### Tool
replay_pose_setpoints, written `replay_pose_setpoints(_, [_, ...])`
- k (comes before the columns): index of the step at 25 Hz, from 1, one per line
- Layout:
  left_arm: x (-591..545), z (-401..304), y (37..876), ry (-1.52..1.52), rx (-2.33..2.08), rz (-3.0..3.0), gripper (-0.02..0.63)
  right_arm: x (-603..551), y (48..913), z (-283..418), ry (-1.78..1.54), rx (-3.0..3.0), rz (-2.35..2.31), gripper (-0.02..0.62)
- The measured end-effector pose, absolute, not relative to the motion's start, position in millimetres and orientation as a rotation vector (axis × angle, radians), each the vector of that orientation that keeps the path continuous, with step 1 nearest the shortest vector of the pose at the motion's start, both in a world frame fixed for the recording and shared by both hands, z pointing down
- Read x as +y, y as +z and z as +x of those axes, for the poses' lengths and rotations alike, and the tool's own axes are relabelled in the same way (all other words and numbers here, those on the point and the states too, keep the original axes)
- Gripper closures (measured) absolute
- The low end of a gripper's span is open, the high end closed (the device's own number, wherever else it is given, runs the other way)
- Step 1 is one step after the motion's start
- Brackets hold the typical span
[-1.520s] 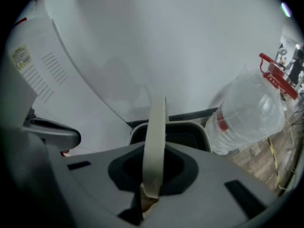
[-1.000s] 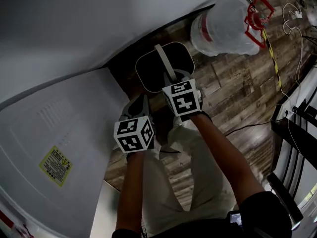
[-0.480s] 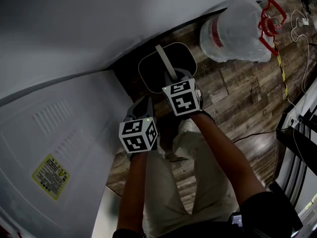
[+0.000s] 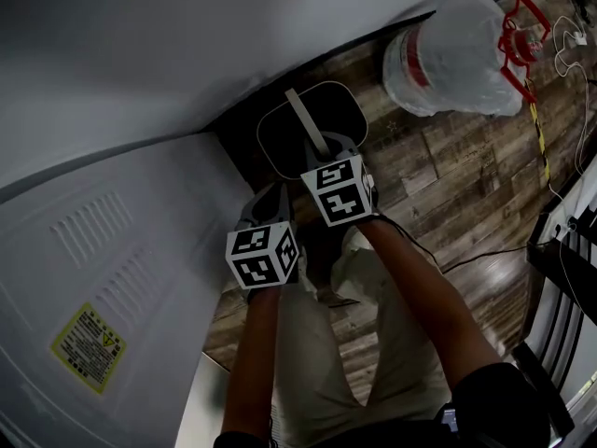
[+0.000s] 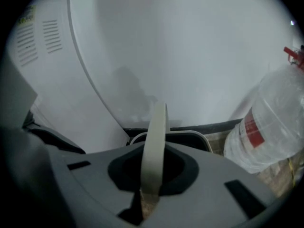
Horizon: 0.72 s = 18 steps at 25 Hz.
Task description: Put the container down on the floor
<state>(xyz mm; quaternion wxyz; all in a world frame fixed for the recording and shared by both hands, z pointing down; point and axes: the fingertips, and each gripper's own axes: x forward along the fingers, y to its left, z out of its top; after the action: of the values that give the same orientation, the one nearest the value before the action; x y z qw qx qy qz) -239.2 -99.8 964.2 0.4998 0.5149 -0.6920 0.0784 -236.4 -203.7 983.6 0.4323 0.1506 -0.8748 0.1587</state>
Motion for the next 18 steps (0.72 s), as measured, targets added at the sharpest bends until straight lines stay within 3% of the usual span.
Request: replay_pose_setpoints(18, [-119.4, -207.5, 978.4, 0.245, -1.588, 1.319, 0.589, -232.8, 998.2, -185.9, 0.406, -2.146, 0.526, 0.563])
